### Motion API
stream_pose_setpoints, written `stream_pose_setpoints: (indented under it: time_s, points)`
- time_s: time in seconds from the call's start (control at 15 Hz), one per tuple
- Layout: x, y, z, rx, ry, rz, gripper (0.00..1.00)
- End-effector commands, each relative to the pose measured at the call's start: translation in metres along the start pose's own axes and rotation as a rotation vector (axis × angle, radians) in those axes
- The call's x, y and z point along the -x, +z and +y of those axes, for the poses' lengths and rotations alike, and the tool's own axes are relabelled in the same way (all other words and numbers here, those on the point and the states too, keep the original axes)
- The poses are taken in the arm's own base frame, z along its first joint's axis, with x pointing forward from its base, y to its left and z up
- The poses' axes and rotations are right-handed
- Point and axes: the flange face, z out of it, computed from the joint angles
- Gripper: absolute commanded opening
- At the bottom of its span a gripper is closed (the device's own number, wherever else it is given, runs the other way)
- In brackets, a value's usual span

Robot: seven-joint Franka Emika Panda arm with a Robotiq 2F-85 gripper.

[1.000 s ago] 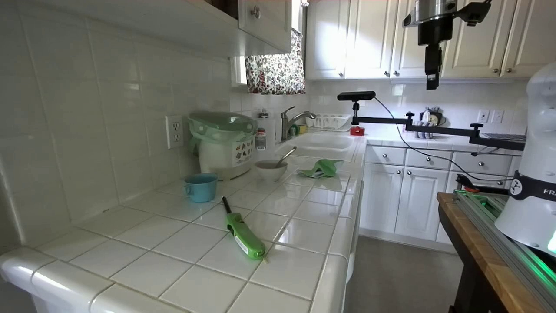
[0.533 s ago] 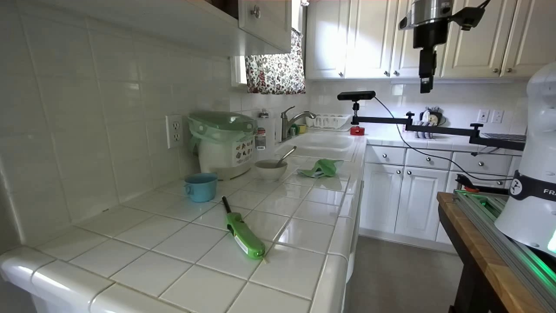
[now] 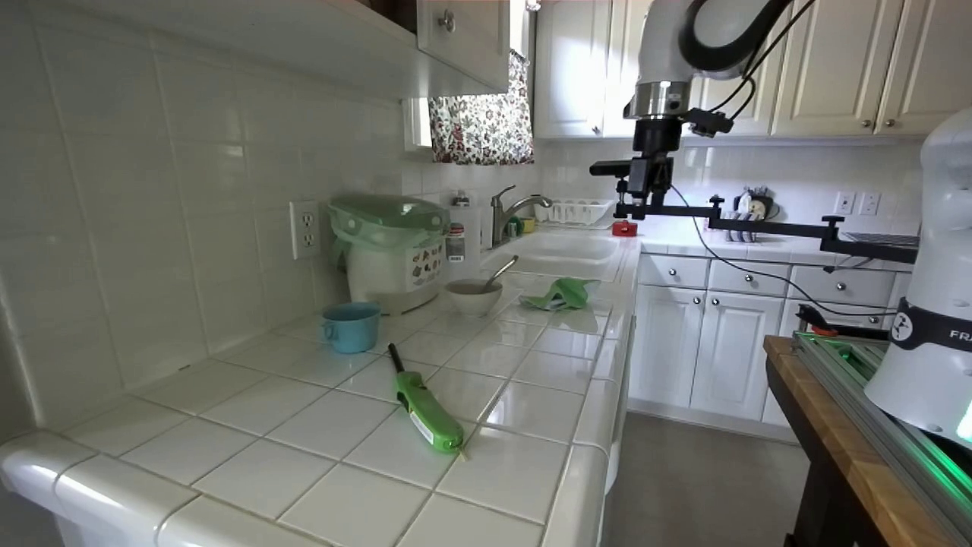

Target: Clean the counter

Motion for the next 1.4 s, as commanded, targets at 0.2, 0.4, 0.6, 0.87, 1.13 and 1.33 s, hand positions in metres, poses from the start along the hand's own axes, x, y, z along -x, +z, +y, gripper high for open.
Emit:
stream_pose_setpoints:
  time_s: [0.2, 0.4, 0.6, 0.87, 1.13, 1.33]
  points:
    - [-0.056, 0.037, 0.011, 0.027, 0.035, 0.004, 1.00]
    - [-0.061, 0.043, 0.010, 0.025, 0.044, -0.017, 1.00]
    - [-0.077, 0.066, 0.008, 0.044, 0.050, -0.029, 1.00]
    - [-0.109, 0.093, 0.009, 0.045, 0.088, -0.005, 1.00]
    - [-0.148, 0.112, 0.013, 0.075, 0.101, 0.060, 1.00]
    - [-0.173, 0.126, 0.018, 0.081, 0.104, 0.070, 1.00]
